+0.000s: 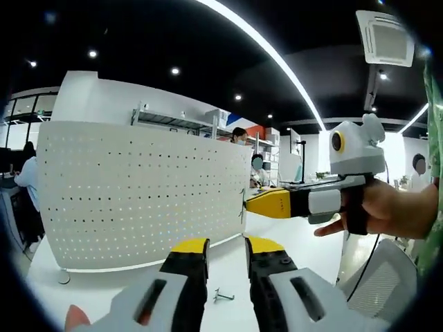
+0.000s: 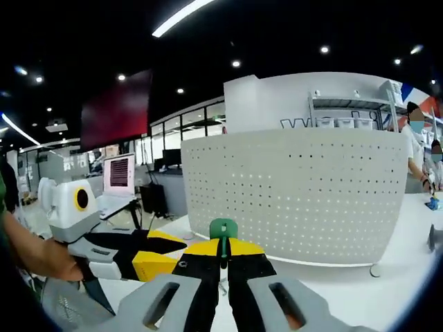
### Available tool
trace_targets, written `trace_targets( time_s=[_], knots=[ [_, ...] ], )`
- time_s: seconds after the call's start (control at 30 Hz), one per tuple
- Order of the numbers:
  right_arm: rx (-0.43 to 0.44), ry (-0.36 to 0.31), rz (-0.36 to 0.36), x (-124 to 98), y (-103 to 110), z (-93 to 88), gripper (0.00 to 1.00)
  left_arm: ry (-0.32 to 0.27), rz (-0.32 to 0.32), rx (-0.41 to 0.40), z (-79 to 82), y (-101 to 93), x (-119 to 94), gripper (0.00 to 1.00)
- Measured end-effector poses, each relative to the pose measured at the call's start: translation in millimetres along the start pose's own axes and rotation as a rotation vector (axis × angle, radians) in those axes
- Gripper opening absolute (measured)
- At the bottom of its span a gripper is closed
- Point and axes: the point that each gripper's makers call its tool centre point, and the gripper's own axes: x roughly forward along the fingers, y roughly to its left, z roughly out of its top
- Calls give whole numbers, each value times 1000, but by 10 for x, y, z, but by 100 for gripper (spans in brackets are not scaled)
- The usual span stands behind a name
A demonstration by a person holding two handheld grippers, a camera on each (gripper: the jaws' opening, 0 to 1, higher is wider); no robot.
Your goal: Insert the hook assembly into the mounting plate slot until the hook locks in place.
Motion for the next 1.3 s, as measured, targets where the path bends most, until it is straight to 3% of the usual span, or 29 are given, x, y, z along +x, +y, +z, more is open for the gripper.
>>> trace_targets(
  time_s=[0.33, 0.5, 0.7, 0.87, 1.0, 1.3],
  knots=[
    [-31, -11, -74, -67, -189, -65, 1, 25, -51, -11, -30, -35, -10, 31],
    [-83, -46, -169, -133, -376, -173, 1, 35, -60, -3, -46, -45, -37, 32],
    [-90, -51, -241, -219, -547, -360, 1, 39, -72, 5, -46, -52, -66, 32],
    [-113, -63, -296, -300, -669, -413, 1, 43, -77, 9, -54, -49, -85, 32],
    [-148, -103, -316, -346, -708, -323, 1, 44, -84, 15, -51, -53, -99, 31],
    [-146, -96, -333, -449, -713, -413, 1, 47, -70, 36, -29, 59, -246, 30]
  ],
)
